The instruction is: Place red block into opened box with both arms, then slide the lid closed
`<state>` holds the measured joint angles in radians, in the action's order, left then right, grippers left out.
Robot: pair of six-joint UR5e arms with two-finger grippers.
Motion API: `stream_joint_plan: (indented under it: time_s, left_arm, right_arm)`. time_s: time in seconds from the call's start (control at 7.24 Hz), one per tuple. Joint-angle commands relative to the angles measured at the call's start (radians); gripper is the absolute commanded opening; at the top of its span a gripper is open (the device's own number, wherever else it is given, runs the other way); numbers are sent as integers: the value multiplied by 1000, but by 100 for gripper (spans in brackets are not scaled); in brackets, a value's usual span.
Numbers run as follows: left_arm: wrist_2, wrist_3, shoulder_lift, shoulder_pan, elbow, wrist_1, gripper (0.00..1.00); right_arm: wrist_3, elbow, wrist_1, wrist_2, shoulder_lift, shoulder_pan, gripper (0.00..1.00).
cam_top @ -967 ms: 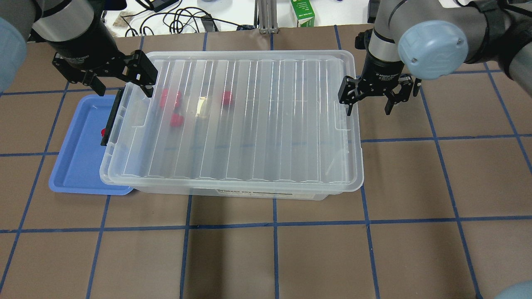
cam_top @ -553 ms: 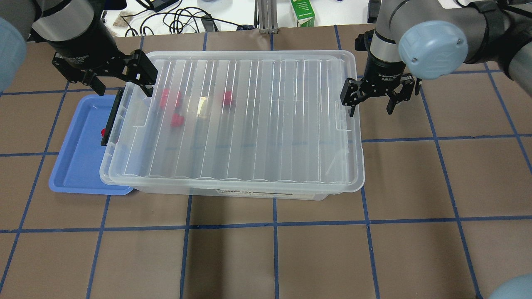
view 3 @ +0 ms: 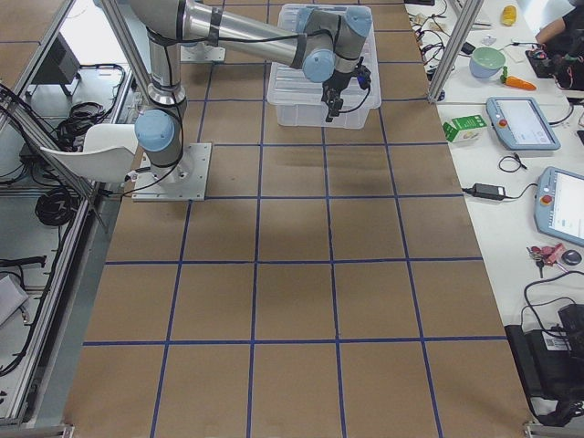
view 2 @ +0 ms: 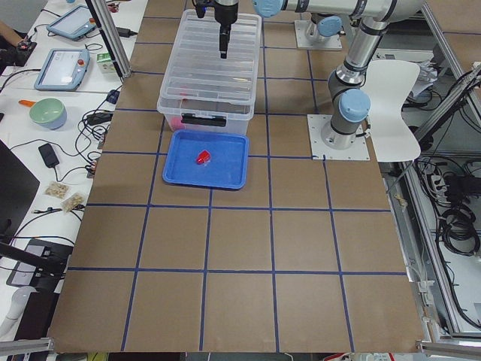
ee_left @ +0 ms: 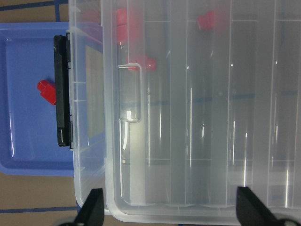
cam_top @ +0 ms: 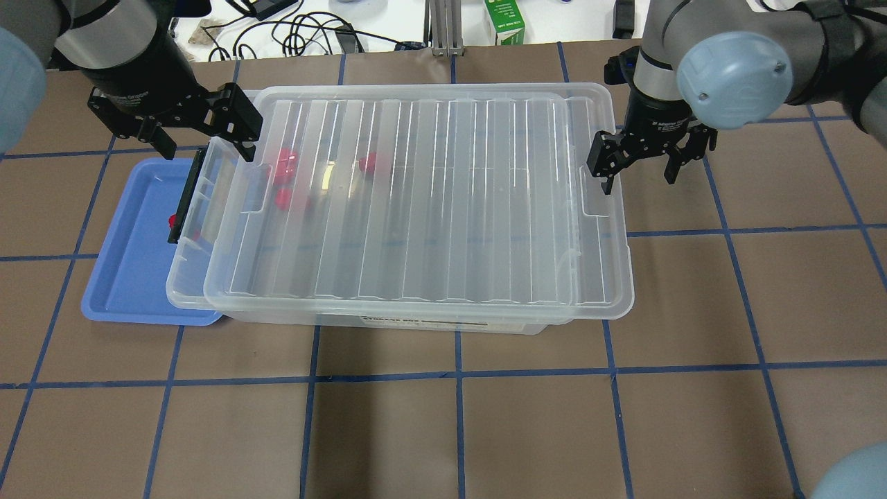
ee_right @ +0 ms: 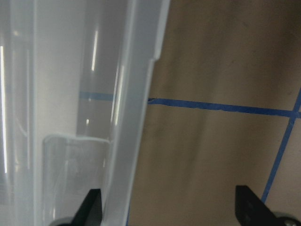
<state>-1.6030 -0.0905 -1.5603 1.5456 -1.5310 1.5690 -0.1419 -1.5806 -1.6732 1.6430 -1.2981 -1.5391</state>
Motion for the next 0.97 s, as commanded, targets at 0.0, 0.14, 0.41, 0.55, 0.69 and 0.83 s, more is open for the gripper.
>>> stream_joint_plan:
  time_s: [0.0, 0.14, 0.41, 0.55, 0.69, 0.83]
  left_arm:
    - [0, 2, -1, 1, 0, -1, 100]
    - [0, 2, -4, 1, 0, -1, 100]
    - [0, 0, -4, -1, 0, -1, 100]
    - [0, 2, -6, -1, 2, -1, 100]
    - [2, 2, -6, 1, 0, -1, 100]
    - [0, 2, -6, -1, 2, -1, 100]
  right_arm:
    - [-53, 1, 0, 4, -1, 34, 100]
    - [-88, 1, 0, 11, -3, 54, 100]
    - [-158, 1, 0, 43, -3, 88, 100]
    - [-182, 2, 0, 46, -3, 106, 100]
    - [-218, 2, 0, 44, -3, 126, 100]
    - [-243, 4, 0, 46, -3, 149, 100]
